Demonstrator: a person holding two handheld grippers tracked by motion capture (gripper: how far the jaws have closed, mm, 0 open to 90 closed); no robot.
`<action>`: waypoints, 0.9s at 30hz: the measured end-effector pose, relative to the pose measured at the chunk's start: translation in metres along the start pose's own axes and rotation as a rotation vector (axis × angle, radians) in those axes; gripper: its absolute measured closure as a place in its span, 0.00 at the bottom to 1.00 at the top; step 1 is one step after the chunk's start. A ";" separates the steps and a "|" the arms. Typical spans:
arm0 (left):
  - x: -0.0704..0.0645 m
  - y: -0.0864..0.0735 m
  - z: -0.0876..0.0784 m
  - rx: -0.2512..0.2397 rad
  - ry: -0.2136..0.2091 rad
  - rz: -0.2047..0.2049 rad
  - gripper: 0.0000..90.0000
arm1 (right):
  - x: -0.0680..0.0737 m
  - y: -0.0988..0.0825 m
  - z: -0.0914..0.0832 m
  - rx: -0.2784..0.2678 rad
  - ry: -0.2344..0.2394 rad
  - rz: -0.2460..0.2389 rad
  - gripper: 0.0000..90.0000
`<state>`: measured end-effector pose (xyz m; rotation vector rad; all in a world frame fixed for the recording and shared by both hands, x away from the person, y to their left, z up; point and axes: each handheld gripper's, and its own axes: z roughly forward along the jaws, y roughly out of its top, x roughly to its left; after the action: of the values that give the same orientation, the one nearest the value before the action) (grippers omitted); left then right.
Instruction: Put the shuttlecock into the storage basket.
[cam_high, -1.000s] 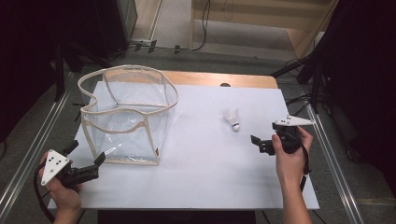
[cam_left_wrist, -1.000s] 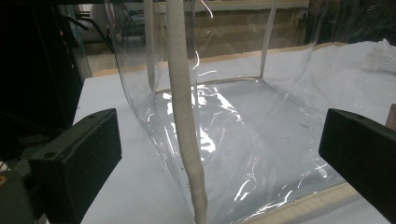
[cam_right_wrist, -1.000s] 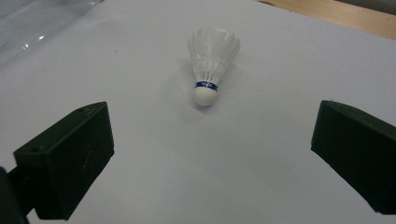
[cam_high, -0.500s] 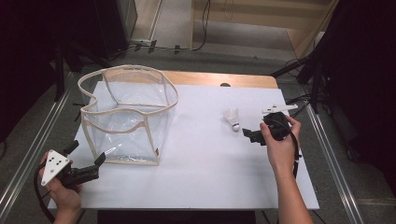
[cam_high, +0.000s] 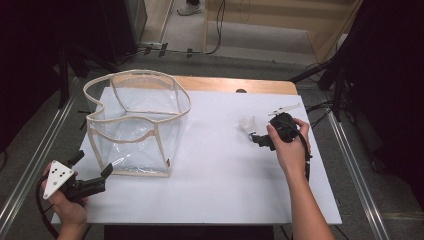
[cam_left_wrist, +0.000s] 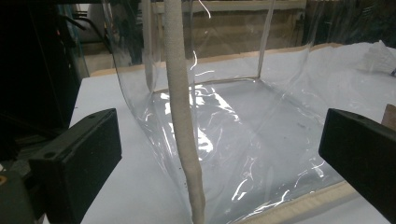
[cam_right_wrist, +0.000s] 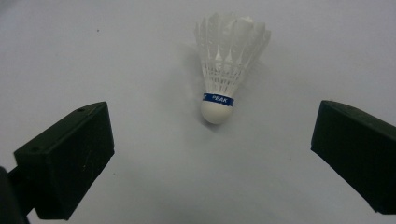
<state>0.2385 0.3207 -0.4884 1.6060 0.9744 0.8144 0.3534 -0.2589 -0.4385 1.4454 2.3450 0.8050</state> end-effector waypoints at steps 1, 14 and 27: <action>0.000 0.000 0.000 0.000 0.000 0.000 0.00 | 0.001 0.003 0.002 0.013 -0.002 -0.006 0.00; -0.001 0.000 0.001 0.004 -0.006 0.007 0.00 | 0.006 0.019 0.026 0.114 -0.022 -0.013 0.06; -0.001 0.000 0.002 0.011 -0.008 0.007 0.00 | 0.004 0.026 0.054 0.193 -0.078 0.035 0.28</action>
<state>0.2393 0.3190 -0.4890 1.6213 0.9699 0.8084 0.3971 -0.2300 -0.4667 1.5670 2.3996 0.5313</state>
